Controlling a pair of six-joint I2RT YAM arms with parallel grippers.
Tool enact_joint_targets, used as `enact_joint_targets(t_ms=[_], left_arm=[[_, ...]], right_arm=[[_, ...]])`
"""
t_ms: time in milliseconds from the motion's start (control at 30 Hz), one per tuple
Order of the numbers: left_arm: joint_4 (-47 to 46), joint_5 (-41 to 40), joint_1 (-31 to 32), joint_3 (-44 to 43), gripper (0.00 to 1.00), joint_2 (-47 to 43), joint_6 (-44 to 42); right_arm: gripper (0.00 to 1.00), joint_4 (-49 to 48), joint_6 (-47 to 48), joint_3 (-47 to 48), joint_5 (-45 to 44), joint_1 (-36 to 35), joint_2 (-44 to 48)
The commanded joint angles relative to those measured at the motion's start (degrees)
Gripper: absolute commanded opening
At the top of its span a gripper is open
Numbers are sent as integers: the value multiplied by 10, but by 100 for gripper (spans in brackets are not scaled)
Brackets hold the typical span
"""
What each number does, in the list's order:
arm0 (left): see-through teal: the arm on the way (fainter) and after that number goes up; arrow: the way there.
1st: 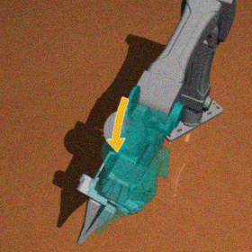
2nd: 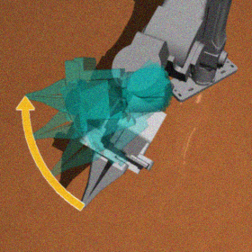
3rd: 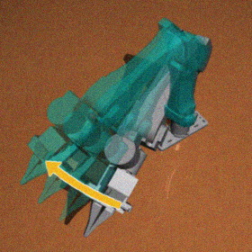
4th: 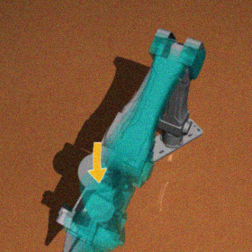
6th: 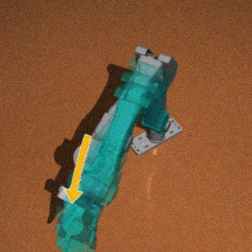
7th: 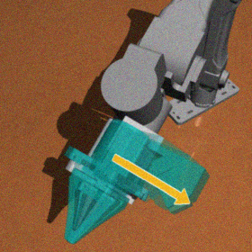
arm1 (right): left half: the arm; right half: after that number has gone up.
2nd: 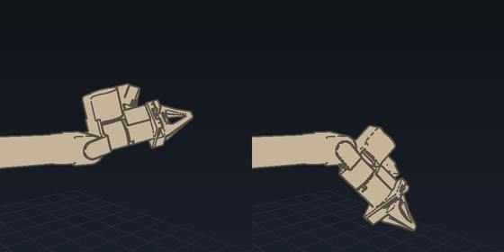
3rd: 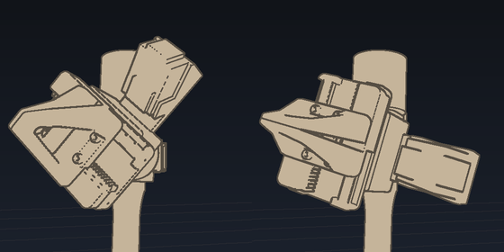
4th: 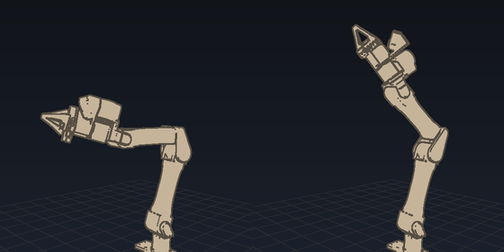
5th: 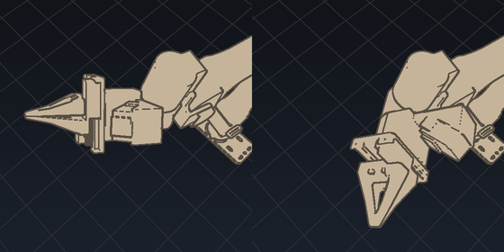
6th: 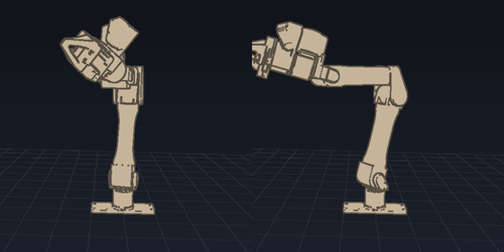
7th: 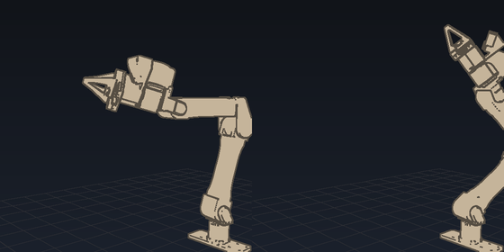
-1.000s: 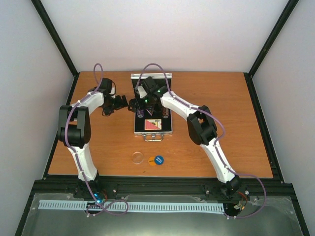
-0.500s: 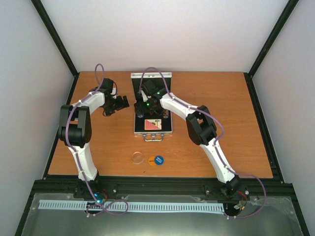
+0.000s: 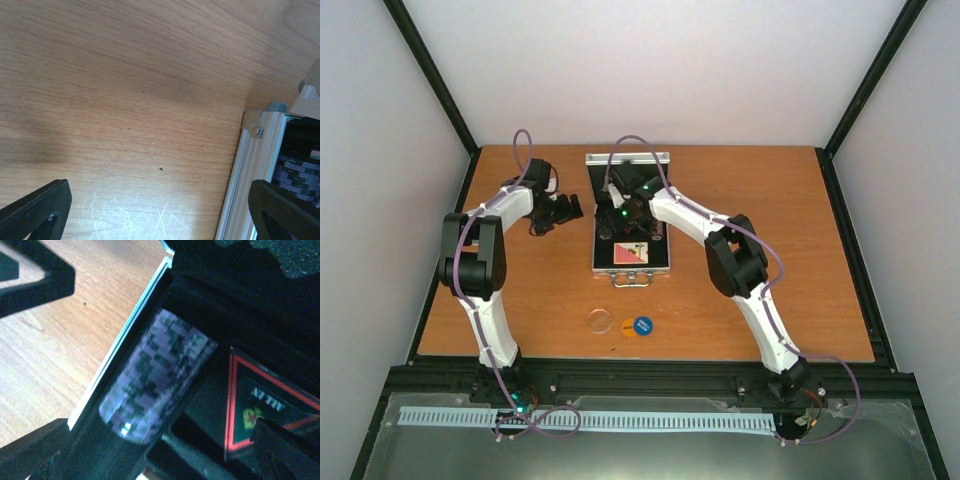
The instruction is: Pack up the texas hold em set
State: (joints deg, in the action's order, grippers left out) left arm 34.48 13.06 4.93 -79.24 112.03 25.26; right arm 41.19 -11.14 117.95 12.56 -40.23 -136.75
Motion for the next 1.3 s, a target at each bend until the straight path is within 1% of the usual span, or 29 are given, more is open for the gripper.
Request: enact_joint_targets(t_ms=[0, 133, 267, 567, 733, 900, 1100, 1267], left_arm=[[11, -2, 0, -31, 100, 6, -7], [13, -3, 0, -43, 100, 6, -5], [21, 4, 0, -66, 100, 15, -2], [23, 22, 2, -92, 100, 18, 13], [19, 22, 9, -72, 100, 3, 12], [9, 22, 16, -30, 100, -21, 12], [9, 10, 17, -7, 100, -37, 5], [19, -4, 12, -27, 100, -37, -2]], right_arm=[[100, 31, 28, -21, -9, -15, 62], [100, 84, 42, -27, -53, -33, 80], [100, 103, 50, -70, -88, -40, 111], [100, 120, 52, -140, -73, -41, 152], [100, 114, 49, -178, -77, -41, 183], [100, 120, 50, -203, -80, -51, 212], [100, 161, 68, -209, -114, -114, 236], [100, 168, 68, -224, -118, -181, 259]])
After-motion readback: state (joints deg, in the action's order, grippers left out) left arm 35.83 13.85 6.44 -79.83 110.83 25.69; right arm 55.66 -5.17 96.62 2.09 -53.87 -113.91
